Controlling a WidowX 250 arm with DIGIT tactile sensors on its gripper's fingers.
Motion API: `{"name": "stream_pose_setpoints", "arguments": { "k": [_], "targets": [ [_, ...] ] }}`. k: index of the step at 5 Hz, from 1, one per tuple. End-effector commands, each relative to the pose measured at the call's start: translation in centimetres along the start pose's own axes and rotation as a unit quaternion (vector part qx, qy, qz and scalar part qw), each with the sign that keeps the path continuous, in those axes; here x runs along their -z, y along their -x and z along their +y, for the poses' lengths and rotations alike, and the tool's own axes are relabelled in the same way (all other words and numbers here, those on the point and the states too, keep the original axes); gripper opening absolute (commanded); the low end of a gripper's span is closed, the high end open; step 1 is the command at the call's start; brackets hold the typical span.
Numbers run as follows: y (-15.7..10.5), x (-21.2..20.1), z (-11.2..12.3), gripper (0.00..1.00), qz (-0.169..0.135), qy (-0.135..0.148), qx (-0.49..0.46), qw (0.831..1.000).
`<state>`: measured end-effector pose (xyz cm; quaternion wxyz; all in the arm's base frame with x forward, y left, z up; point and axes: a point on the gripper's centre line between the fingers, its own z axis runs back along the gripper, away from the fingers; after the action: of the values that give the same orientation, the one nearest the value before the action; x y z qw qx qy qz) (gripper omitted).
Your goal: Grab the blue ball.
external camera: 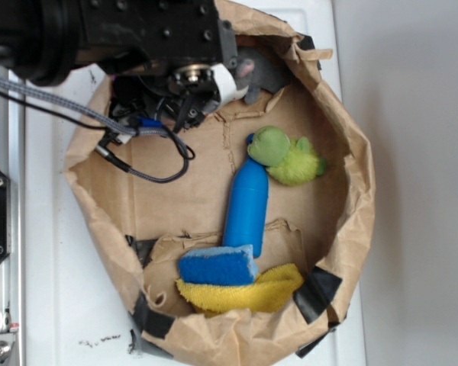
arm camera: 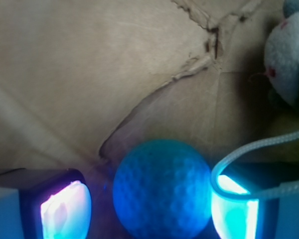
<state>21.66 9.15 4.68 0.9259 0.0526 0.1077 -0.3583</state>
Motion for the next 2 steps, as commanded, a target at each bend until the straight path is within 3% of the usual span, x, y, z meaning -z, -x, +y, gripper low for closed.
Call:
{"name": "stream_pose_setpoints", "arguments": {
  "k": [1,2],
  "targets": [
    [-1.89,0.63,-0.40,1.00,-0.026,-0.015,-0.025,0.999],
    [-2.29,0.65,-0.15,1.00,-0.027,-0.013,-0.019,0.999]
  ]
}}
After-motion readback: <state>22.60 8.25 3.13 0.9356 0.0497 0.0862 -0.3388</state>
